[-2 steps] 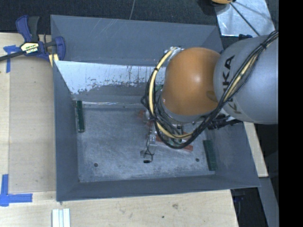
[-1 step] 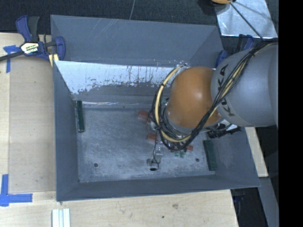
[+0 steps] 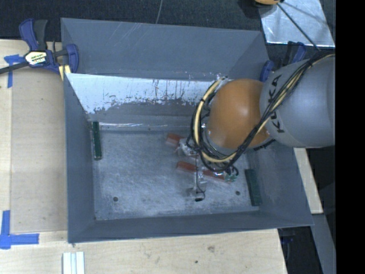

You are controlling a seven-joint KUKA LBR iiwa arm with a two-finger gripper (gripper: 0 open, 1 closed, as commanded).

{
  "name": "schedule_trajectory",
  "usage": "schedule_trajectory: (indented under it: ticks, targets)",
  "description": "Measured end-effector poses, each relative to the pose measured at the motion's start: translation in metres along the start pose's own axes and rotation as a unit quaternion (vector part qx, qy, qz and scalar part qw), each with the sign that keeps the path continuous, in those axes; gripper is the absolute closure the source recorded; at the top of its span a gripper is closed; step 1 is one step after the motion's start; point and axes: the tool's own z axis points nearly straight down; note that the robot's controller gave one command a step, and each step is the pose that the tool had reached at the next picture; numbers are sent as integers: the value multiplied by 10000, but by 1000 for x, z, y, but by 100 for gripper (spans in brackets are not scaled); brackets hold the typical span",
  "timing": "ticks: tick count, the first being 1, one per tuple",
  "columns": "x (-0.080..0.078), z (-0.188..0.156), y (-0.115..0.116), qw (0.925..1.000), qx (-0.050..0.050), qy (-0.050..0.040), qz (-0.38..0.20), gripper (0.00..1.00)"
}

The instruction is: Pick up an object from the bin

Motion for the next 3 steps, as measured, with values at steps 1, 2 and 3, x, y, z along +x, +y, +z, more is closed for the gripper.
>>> schedule_trajectory:
  ticks: [1,2,3]
  targets:
    - [21,13,-66,9998,2,-15,202,100]
    - [21,14,-66,9998,2,-15,203,100]
    - [5,-84,-69,10000,-2,6,23,100]
